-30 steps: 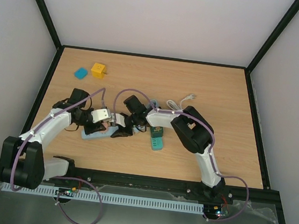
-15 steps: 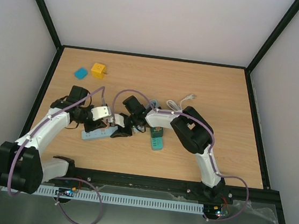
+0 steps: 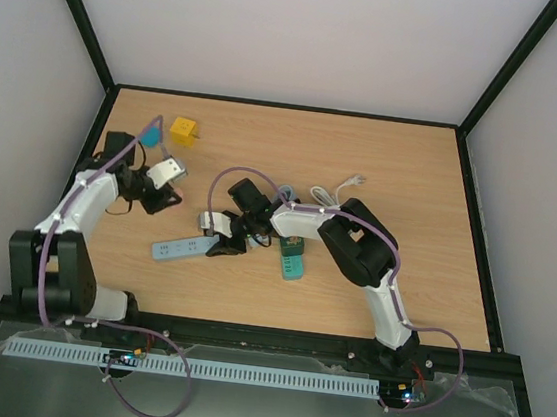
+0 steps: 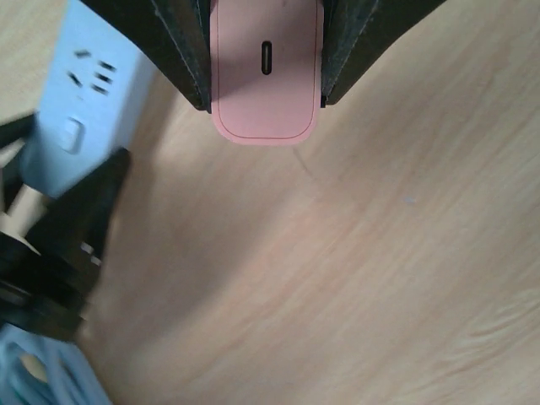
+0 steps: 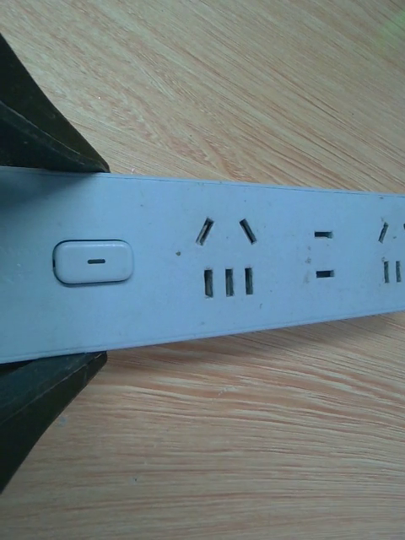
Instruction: Pull the plug off the socket
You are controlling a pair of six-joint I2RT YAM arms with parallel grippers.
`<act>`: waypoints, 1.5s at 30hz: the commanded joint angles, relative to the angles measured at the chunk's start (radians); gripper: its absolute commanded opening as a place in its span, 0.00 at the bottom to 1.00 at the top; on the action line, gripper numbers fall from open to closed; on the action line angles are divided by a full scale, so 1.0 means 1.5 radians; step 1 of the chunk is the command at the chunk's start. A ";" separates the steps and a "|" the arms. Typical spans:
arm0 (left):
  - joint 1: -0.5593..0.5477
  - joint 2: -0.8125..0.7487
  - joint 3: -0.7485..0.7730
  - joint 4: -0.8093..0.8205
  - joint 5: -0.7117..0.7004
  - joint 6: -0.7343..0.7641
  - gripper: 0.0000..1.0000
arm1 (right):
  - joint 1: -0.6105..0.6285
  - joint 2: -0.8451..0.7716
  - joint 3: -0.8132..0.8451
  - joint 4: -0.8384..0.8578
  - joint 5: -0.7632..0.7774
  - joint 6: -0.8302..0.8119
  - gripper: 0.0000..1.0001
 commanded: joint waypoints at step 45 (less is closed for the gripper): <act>0.144 0.524 0.362 0.129 0.153 -0.339 0.45 | -0.030 -0.081 0.106 -0.249 0.179 -0.053 0.79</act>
